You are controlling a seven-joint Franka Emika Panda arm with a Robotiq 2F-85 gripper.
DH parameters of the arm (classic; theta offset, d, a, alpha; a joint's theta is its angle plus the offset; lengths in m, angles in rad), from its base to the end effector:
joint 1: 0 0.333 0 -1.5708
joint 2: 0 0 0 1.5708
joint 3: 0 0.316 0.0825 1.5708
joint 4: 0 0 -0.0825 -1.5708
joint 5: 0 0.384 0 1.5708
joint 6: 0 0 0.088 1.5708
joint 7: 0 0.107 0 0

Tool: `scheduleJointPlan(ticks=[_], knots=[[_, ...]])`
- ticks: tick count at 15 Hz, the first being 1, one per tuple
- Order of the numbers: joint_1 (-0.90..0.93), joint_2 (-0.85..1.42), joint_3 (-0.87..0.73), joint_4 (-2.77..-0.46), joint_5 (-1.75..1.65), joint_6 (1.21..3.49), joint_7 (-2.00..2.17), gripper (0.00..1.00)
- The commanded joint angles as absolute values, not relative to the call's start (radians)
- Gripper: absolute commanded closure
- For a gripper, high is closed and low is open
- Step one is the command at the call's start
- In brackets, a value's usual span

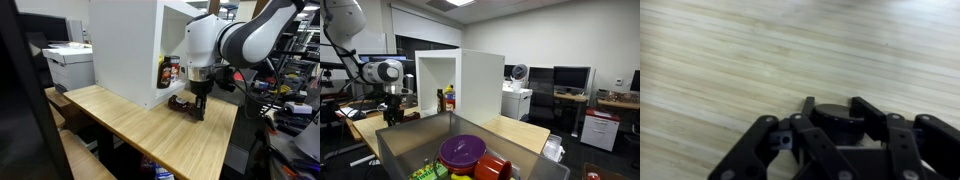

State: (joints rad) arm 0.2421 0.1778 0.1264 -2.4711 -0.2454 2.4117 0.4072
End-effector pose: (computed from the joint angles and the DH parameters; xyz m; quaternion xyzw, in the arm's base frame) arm 0.4216 0.1634 0.2061 0.9882 0.0814 -0.0847 0.0986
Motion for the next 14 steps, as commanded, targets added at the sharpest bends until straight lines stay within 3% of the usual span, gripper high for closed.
scheduleJointPlan(ticks=[1,5,14], knots=[[0.25,0.176,0.122,-2.481,-0.269,2.415,0.44,0.84],[0.253,0.125,0.122,-2.515,-0.284,2.412,0.444,1.0],[0.223,-0.005,0.118,-2.562,-0.344,2.42,0.494,1.0]])
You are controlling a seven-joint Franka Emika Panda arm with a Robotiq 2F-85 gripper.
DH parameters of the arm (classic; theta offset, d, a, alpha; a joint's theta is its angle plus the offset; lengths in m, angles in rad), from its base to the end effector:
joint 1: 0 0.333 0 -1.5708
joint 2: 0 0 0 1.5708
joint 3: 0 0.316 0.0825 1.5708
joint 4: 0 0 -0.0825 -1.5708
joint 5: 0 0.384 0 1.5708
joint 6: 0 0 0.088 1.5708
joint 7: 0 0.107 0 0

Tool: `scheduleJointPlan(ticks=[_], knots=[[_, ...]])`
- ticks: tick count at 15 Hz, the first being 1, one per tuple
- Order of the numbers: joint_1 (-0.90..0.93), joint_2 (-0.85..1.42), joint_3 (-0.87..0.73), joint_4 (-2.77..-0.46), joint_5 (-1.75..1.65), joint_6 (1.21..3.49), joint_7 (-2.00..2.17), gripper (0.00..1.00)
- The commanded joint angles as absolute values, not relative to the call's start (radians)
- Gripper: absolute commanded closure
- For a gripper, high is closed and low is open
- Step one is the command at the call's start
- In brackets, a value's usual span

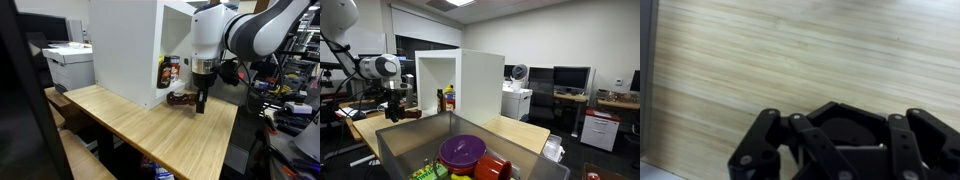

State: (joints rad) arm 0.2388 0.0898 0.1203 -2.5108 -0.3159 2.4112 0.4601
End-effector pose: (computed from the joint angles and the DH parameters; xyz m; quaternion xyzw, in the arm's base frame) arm 0.4175 0.1557 0.2324 0.9888 0.0770 -0.0497 0.1176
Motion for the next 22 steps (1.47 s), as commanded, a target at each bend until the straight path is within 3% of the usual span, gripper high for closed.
scheduleJointPlan(ticks=[1,22], knots=[[0.217,-0.021,0.118,-2.566,-0.347,2.418,0.495,1.0],[0.163,-0.108,0.123,-2.454,-0.135,2.237,0.242,1.0]])
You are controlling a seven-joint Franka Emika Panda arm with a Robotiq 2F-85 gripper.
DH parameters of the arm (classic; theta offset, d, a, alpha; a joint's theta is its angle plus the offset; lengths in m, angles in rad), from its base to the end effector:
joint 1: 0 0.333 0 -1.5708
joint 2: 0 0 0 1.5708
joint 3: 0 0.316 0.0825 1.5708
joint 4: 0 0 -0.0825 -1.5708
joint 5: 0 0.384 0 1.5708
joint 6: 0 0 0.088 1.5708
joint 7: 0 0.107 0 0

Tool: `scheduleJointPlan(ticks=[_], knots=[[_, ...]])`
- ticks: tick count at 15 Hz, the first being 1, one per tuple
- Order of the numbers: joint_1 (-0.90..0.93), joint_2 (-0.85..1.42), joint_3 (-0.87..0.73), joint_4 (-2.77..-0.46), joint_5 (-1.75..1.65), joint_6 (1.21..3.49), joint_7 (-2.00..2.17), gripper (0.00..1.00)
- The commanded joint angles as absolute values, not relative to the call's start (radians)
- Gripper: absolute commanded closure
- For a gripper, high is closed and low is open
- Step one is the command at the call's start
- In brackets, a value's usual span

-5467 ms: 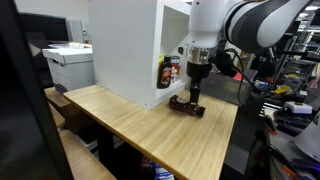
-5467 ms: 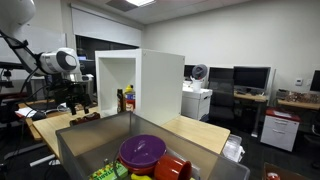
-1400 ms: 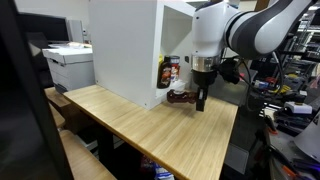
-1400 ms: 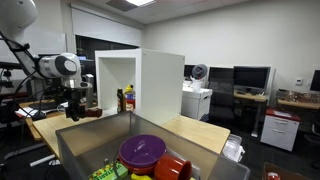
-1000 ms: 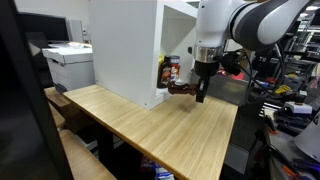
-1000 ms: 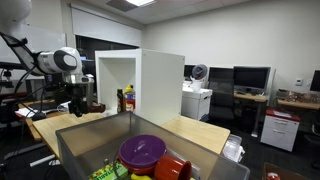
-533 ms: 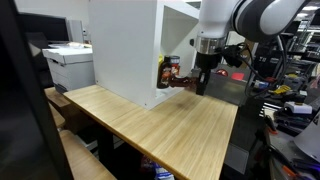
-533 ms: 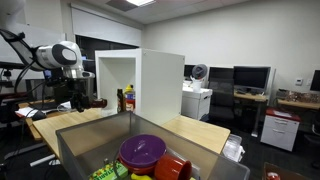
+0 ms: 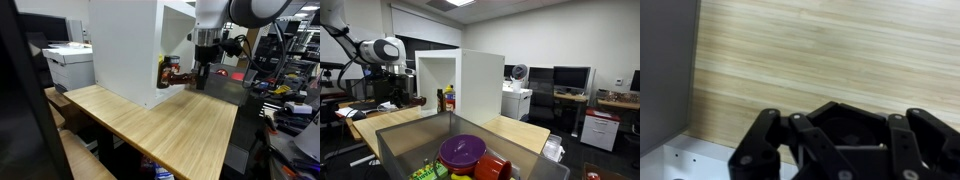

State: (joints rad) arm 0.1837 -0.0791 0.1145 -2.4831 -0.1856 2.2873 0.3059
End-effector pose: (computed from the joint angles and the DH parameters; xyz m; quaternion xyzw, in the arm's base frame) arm 0.4332 0.1283 0.3094 0.9939 0.0606 -0.0350 0.0849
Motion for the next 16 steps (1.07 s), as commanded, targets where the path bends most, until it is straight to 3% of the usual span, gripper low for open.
scheduleJointPlan(ticks=[1,16], knots=[[0.162,-0.105,0.121,-2.442,-0.131,2.225,0.239,1.0],[0.151,-0.076,0.121,-2.404,-0.123,2.182,0.239,1.0]])
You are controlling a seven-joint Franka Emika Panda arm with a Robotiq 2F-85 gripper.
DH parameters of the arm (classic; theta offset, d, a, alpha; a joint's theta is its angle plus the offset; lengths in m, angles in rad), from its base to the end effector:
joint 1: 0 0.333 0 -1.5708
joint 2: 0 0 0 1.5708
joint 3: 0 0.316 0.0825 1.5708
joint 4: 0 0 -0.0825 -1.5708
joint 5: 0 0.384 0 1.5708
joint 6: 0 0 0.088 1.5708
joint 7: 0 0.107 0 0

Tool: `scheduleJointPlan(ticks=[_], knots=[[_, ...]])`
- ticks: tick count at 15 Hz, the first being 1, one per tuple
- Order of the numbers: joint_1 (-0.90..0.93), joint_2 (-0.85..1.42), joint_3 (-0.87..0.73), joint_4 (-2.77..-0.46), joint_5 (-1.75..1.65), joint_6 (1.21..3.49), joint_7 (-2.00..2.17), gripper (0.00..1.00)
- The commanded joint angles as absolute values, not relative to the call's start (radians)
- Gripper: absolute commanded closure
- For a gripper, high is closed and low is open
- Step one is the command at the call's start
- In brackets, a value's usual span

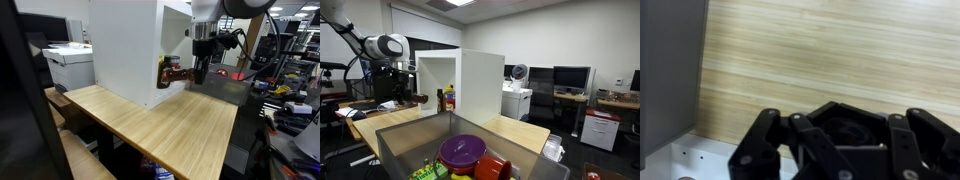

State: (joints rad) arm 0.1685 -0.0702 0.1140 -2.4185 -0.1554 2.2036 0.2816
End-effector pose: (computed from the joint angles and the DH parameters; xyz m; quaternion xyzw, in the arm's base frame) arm 0.4468 0.1240 0.3250 0.9941 0.0503 -0.0521 0.0807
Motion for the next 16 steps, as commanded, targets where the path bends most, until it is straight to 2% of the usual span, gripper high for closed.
scheduleJointPlan(ticks=[1,16], knots=[[0.15,-0.073,0.12,-2.402,-0.124,2.181,0.24,1.0],[0.138,0.026,0.112,-2.341,-0.145,2.238,0.238,1.0]])
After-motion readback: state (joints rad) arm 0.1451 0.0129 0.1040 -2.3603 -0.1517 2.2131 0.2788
